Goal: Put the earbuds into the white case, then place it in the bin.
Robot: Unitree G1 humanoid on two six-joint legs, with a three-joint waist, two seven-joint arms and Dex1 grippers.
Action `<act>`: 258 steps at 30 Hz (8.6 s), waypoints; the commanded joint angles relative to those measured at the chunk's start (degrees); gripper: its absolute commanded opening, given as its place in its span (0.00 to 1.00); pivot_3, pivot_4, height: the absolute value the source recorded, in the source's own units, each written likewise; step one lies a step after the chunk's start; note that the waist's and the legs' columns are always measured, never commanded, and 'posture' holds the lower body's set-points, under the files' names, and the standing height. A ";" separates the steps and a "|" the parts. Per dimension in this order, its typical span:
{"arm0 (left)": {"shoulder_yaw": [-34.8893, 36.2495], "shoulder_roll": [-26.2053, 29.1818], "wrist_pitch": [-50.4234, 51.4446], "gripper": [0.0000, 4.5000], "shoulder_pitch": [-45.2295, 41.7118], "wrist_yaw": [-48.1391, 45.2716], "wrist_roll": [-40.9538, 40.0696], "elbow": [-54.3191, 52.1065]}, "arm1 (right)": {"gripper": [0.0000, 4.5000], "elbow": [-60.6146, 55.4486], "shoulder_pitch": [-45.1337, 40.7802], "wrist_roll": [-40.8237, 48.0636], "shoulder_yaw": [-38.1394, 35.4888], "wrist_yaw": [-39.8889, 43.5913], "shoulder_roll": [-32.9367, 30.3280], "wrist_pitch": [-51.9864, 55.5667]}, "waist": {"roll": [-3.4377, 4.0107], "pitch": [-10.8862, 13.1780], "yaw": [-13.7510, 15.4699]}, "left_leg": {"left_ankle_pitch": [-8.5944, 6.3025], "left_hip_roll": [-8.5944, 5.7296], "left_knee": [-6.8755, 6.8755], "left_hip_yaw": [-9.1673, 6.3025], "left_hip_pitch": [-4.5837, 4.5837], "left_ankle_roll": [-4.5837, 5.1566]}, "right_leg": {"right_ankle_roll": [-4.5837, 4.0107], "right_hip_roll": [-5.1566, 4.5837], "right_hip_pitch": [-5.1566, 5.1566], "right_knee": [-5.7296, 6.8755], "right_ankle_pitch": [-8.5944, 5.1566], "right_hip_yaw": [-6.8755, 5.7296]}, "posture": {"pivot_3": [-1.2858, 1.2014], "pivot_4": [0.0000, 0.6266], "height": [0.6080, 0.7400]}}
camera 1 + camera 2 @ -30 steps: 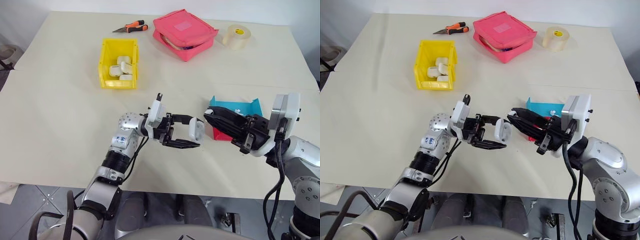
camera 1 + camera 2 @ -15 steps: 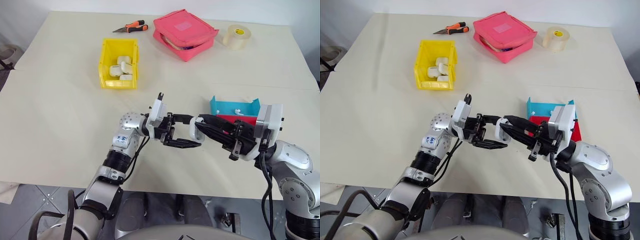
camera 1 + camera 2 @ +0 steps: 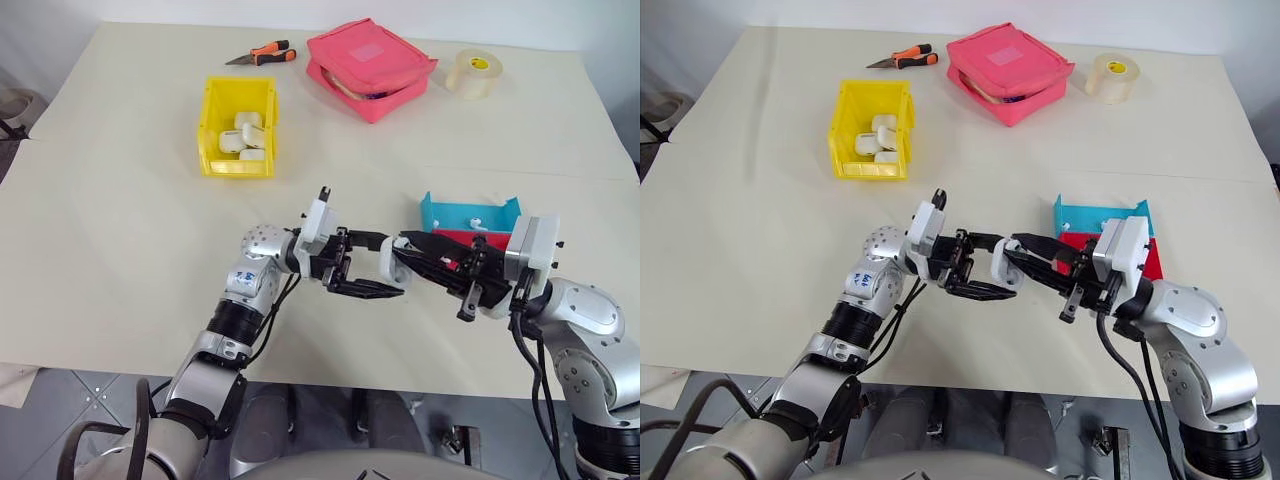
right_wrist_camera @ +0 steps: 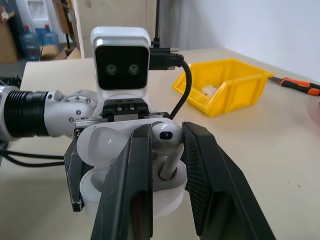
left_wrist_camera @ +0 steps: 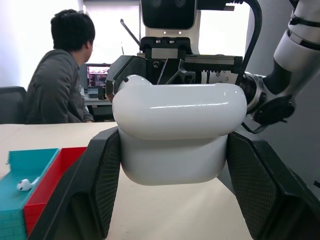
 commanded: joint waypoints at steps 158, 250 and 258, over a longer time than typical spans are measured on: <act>5.61 -0.08 -11.94 0.62 -3.99 6.43 1.74 6.48 | 0.19 48.73 -54.14 -33.10 26.97 2.07 -19.62 41.50 | 0.05 0.01 -0.34 | 0.03 0.03 0.26 0.08 -0.58 -0.02 | 0.00 -0.06 -0.17 -0.06 0.02 -0.59 | 0.52 0.24 1.00; 6.33 1.74 -8.30 0.62 0.58 11.77 1.50 -0.18 | 0.27 50.04 -53.75 -45.01 26.26 11.06 -11.57 41.61 | 0.12 0.05 -0.72 | 0.06 0.02 0.29 -0.02 -0.58 -0.07 | 0.00 -0.09 -0.16 -0.01 0.02 -0.64 | 0.52 0.24 1.00; 6.30 1.65 -8.26 0.62 0.74 11.80 1.53 -0.23 | 0.27 43.63 -50.93 -40.65 24.72 10.78 -13.29 47.31 | 0.12 0.05 -0.48 | 0.06 0.00 0.30 -0.07 -0.58 -0.07 | 0.00 -0.11 -0.16 -0.01 0.02 -0.64 | 0.52 0.24 1.00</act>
